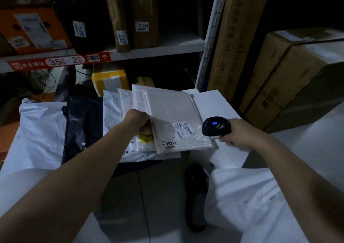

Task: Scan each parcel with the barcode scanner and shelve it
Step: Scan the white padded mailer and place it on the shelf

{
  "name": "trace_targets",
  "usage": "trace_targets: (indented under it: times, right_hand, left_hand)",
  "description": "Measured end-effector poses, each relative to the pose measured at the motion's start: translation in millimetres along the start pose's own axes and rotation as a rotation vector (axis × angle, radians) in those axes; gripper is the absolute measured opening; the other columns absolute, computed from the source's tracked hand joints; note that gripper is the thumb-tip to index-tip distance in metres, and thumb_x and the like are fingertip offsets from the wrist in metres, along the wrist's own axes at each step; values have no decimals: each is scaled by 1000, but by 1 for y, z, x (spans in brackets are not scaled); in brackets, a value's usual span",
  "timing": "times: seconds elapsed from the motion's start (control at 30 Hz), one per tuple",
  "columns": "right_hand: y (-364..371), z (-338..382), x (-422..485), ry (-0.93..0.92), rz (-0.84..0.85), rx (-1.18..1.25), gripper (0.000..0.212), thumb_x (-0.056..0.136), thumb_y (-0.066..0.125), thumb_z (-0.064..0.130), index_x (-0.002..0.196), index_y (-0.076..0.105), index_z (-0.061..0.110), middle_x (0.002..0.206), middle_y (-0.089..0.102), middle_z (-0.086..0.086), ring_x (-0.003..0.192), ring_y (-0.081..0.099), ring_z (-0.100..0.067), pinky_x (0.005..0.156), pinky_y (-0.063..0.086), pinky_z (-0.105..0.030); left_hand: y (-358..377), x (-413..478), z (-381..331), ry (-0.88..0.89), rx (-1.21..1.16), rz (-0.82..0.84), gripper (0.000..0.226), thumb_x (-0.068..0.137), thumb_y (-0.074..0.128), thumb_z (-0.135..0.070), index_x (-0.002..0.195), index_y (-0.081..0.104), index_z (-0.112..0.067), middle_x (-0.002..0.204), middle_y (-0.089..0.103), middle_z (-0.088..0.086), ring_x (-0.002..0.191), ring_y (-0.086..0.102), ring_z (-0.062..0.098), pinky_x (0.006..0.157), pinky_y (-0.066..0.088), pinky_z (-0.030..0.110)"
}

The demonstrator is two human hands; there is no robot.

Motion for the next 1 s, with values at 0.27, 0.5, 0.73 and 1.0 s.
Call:
trace_targets:
  times: [0.27,0.5,0.73,1.0]
  right_hand:
    - [-2,-3,2,-50,-3,-94,22,88,80,14,98,64,26,85,66,6,77,62,-10,67,44,-27]
    - [-2,-1,5,-62,-4,-107,23,89,80,16,102,64,26,89,67,4,81,61,-10,78,44,-30]
    - [-5,3,6,-130,-53,-324,14,93,70,17,91,63,28,86,66,4,89,63,-23,72,45,-30]
    - [-12,12,0,-153,-70,-454,28,93,69,19,120,70,27,110,73,-3,98,62,-25,75,42,-31]
  left_hand:
    - [0,-2,0,22,14,-17,17,92,71,-5,76,68,-3,70,69,14,55,64,24,56,60,33]
    - [1,3,1,13,4,-7,9,90,74,-6,83,72,0,79,75,17,64,70,28,72,65,42]
    - [3,7,3,0,-23,-3,12,92,72,-5,80,71,0,79,75,18,71,73,31,79,66,48]
    - [3,7,3,5,-3,20,7,93,70,-4,89,71,1,72,73,15,53,68,24,61,65,37]
Point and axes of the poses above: each hand's wrist, its own x-axis towards the middle knuckle, its own y-axis out of the palm, z = x × y, the point moved 2 cm from there along x, towards the middle knuckle
